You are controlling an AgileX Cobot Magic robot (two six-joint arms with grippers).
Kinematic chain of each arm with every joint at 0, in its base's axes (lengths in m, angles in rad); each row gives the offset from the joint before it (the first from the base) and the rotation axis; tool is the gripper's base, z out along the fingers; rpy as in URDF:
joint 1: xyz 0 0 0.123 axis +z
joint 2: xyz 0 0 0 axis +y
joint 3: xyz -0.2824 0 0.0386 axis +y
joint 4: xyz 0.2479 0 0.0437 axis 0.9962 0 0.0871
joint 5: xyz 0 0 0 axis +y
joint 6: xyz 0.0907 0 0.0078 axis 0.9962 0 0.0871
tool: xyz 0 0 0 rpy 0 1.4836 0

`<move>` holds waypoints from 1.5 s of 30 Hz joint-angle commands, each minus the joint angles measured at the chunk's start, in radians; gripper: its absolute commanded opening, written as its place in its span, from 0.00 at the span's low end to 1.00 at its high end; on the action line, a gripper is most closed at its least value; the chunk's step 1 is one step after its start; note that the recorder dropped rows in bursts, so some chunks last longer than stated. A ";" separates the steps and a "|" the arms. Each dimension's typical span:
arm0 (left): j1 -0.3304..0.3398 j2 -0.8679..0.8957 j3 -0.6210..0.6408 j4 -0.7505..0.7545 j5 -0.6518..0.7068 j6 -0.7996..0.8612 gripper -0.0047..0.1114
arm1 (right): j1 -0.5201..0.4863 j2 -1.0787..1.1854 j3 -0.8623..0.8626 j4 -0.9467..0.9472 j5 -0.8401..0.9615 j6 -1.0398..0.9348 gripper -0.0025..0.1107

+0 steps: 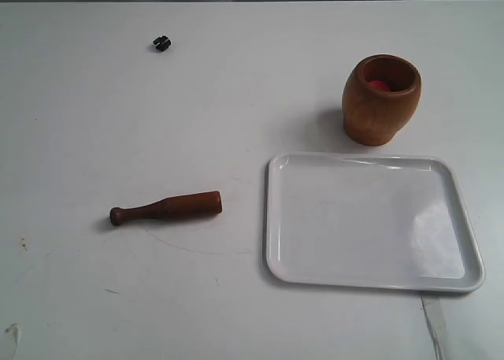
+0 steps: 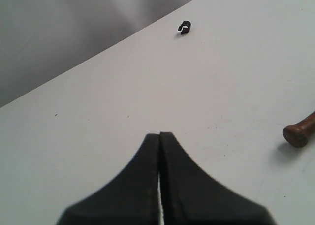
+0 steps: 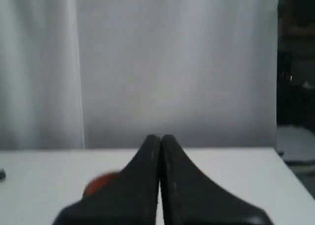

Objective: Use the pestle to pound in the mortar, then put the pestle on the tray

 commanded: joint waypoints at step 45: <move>-0.008 -0.001 0.001 -0.007 -0.003 -0.008 0.04 | 0.561 1.673 -1.302 0.098 0.975 -0.779 0.02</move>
